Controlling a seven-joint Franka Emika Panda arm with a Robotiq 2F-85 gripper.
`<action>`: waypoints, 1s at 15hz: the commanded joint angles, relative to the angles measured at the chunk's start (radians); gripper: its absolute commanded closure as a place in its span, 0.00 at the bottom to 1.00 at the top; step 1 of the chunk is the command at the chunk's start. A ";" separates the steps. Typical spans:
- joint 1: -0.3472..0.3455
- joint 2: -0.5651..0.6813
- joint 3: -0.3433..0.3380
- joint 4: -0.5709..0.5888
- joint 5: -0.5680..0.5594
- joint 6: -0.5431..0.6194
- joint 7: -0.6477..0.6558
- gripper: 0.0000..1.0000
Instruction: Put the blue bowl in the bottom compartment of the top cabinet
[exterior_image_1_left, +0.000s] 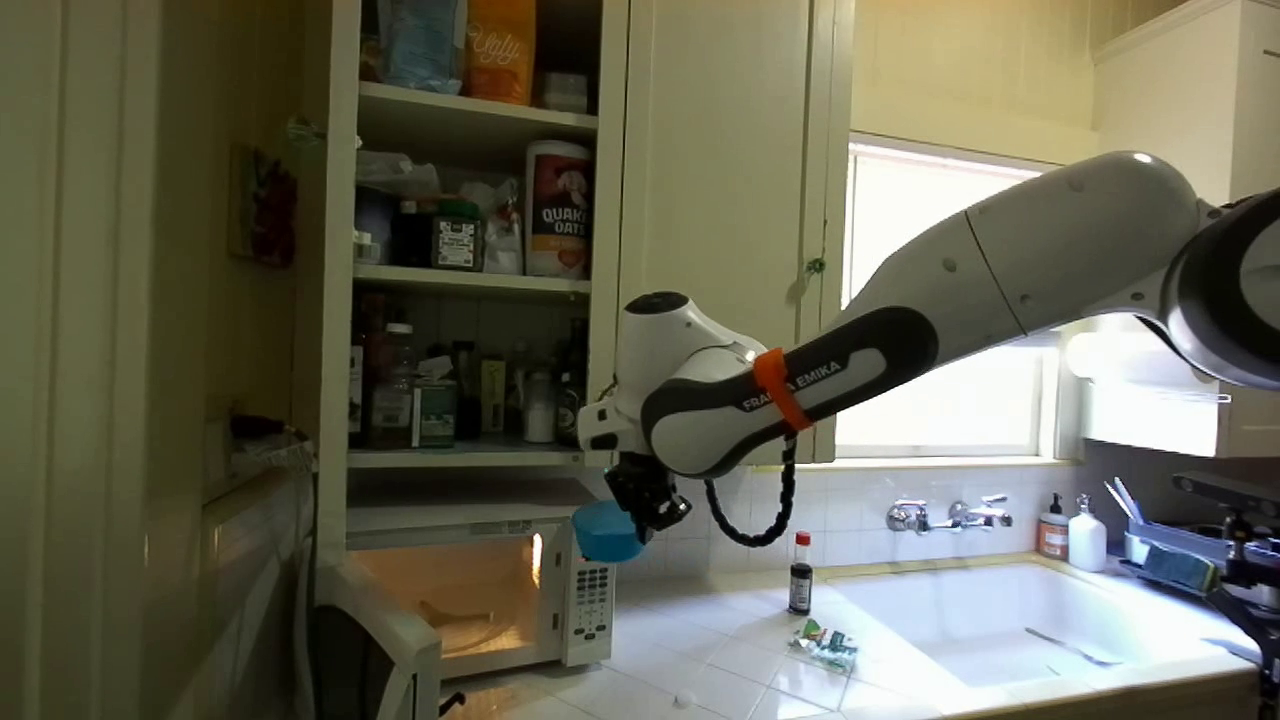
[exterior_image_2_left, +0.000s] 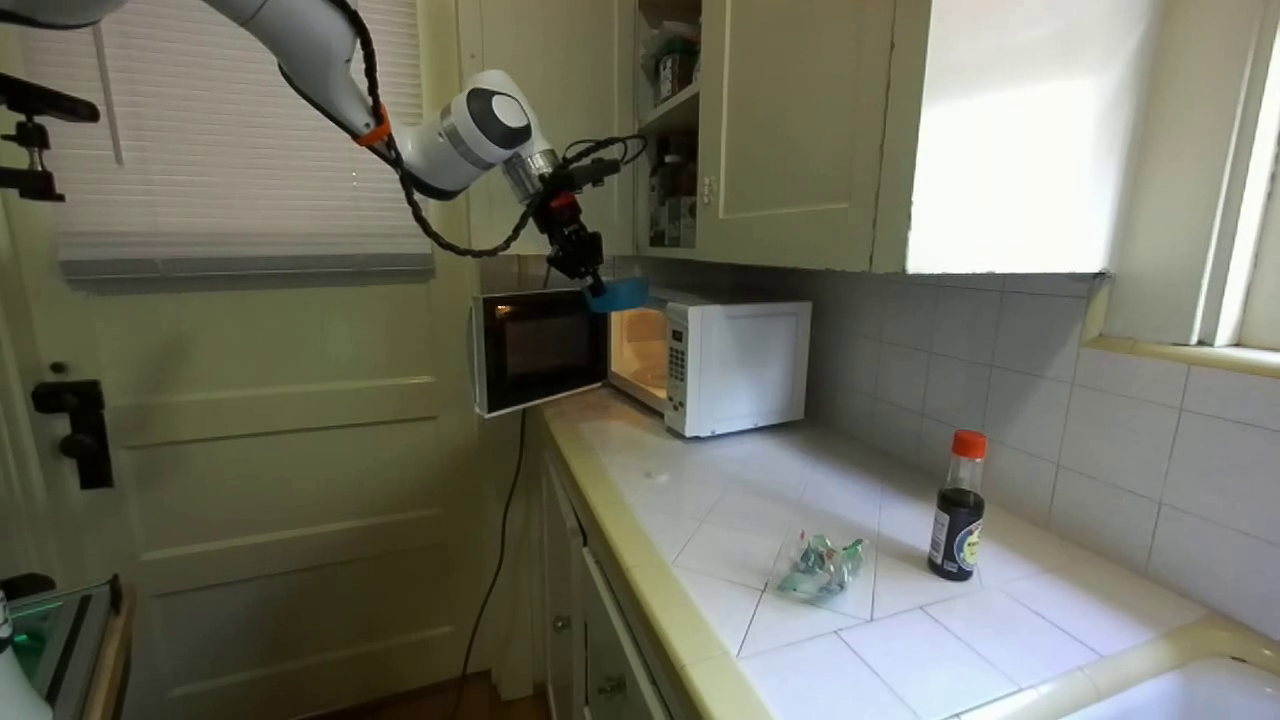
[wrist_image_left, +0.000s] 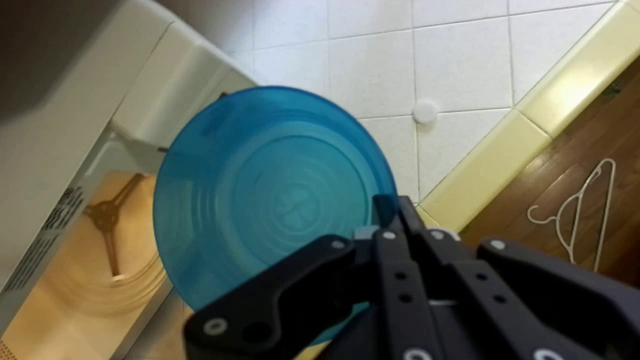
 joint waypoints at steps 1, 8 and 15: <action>0.060 0.092 0.013 0.204 -0.106 -0.101 -0.032 0.99; 0.082 0.145 0.014 0.391 -0.095 -0.069 -0.110 0.96; 0.100 0.314 -0.012 0.594 -0.103 0.046 0.002 0.99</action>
